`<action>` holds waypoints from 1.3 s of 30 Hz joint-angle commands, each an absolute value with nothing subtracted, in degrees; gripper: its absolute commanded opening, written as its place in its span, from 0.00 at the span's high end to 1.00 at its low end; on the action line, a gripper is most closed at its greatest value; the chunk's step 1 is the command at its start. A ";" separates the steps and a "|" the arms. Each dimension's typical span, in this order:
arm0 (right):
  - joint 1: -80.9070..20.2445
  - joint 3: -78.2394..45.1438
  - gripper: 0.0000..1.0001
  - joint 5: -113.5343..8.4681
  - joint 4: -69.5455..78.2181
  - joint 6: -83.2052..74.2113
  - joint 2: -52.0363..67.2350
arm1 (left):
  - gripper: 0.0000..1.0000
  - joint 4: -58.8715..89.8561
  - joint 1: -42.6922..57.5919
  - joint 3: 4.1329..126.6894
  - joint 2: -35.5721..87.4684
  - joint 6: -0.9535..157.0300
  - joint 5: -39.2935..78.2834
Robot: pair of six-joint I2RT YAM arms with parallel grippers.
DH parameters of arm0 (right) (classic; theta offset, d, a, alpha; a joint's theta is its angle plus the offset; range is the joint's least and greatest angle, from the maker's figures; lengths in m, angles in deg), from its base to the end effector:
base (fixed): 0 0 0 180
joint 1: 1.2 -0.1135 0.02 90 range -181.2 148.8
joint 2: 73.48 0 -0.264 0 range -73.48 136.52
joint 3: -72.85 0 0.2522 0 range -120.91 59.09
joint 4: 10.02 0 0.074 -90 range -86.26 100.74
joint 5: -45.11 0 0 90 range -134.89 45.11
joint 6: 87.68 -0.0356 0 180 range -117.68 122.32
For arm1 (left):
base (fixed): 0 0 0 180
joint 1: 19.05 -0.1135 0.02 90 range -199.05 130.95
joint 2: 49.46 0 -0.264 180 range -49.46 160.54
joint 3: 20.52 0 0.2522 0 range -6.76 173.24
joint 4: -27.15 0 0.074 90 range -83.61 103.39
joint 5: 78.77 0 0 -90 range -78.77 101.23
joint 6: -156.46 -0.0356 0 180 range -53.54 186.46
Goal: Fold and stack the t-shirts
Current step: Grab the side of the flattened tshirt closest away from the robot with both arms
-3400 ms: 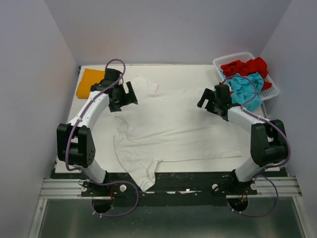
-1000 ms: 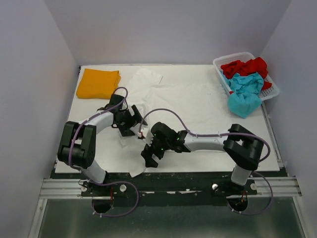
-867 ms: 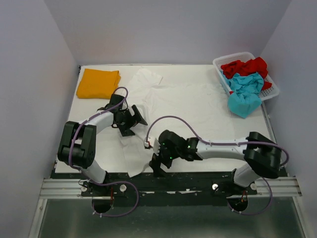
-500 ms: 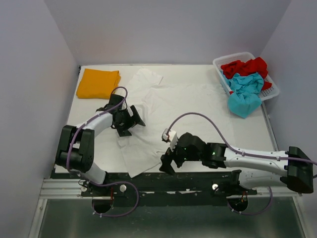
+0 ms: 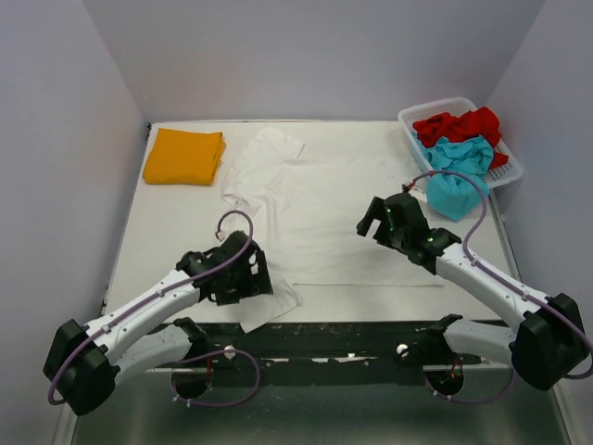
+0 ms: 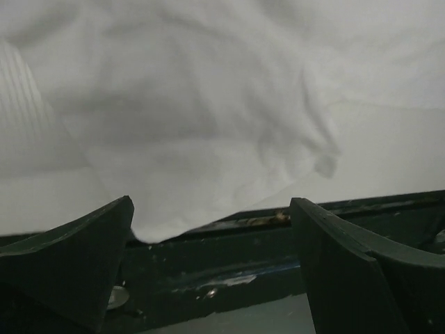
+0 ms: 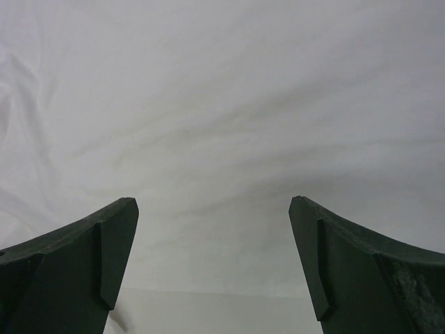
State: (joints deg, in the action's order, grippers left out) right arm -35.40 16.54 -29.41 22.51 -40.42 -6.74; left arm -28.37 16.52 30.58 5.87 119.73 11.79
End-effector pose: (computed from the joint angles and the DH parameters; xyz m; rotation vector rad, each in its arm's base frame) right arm 0.2064 0.1288 0.2366 0.3087 2.2965 0.3801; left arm 0.1434 -0.1030 0.2173 -0.4154 2.6914 -0.5247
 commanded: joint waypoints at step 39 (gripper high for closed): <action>-6.66 31.39 0.03 -24.59 43.42 -62.11 -22.45 | 1.00 -22.57 35.96 22.97 10.29 126.50 9.88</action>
